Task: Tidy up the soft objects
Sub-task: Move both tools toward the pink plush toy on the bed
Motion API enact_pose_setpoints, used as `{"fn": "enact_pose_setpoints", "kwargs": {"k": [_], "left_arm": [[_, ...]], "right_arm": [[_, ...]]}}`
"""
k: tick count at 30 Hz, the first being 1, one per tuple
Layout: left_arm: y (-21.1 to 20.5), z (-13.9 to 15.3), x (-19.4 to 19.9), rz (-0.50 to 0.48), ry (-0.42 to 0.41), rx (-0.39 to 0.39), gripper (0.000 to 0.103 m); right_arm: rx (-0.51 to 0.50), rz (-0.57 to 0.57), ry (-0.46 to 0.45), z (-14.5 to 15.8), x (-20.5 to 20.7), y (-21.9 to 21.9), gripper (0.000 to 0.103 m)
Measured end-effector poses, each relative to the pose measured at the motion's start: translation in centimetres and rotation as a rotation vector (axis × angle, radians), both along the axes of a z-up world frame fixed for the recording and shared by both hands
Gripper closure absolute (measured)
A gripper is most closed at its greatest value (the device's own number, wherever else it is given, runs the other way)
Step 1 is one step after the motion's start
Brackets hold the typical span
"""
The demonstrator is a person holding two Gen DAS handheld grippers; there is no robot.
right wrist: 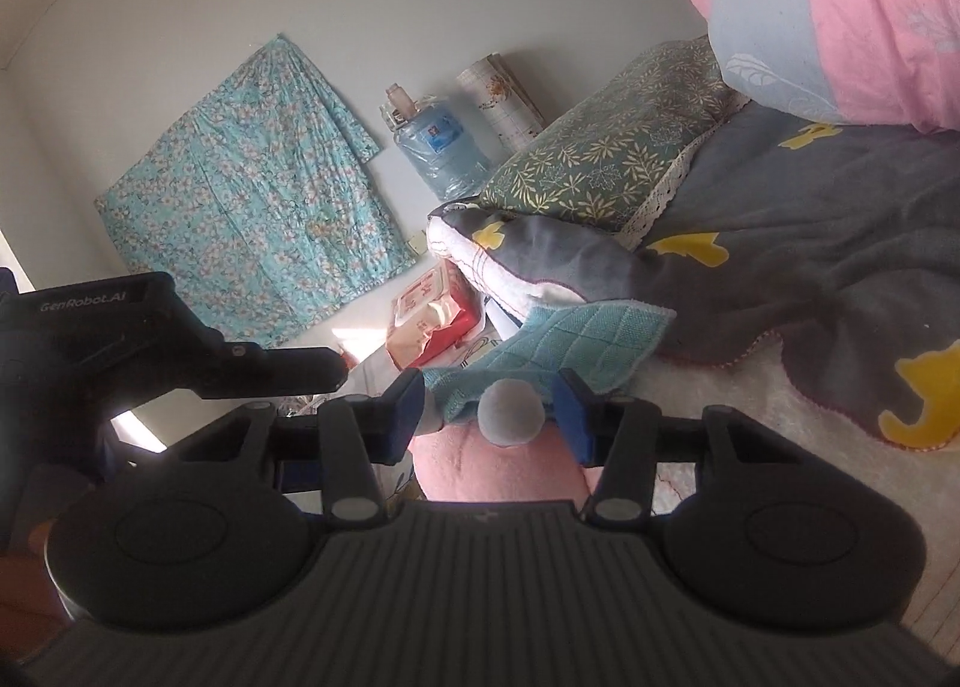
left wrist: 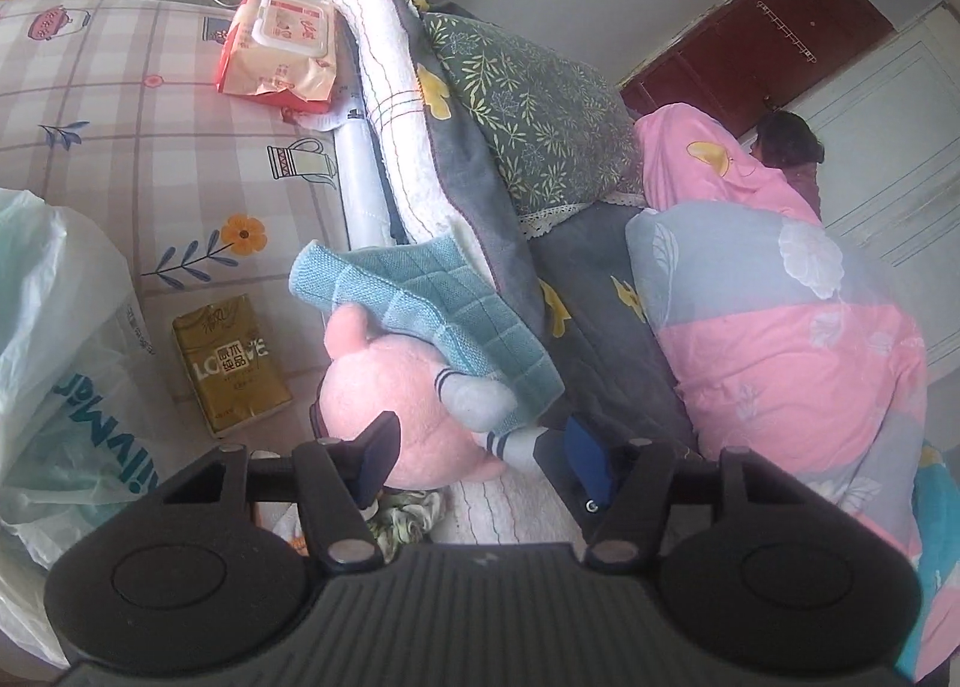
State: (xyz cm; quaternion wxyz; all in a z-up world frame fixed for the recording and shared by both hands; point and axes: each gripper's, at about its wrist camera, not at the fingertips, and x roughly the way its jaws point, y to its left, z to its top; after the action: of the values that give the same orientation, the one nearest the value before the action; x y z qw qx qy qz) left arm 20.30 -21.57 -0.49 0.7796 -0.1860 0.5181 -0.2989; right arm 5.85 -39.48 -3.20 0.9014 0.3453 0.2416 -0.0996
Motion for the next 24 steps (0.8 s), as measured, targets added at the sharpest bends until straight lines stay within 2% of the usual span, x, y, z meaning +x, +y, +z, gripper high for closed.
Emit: {"fn": "enact_pose_setpoints", "kwargs": {"k": [3, 6, 10, 20, 24], "left_arm": [[-0.3, -0.8, 0.5, 0.001, 0.03, -0.026, 0.046], [-0.7, -1.1, 0.8, 0.004, 0.02, -0.021, 0.054], [-0.9, -1.7, 1.3, 0.011, 0.022, -0.013, 0.075], [0.9, -1.4, -0.4, 0.011, 0.012, -0.014, 0.081], [2.3, -0.8, -2.6, -0.027, -0.022, 0.03, 0.081]], "right_arm": [[0.03, 0.015, 0.0, -0.8, 0.7, -0.4, 0.066], [0.04, 0.032, 0.002, -1.0, 1.1, -0.5, 0.071], [0.061, 0.052, 0.002, -1.2, 1.3, -0.7, 0.081], [0.14, 0.133, 0.001, -1.2, -0.7, 0.7, 0.084], [0.143, 0.196, 0.009, -0.7, -2.3, 1.9, 0.085]]}}
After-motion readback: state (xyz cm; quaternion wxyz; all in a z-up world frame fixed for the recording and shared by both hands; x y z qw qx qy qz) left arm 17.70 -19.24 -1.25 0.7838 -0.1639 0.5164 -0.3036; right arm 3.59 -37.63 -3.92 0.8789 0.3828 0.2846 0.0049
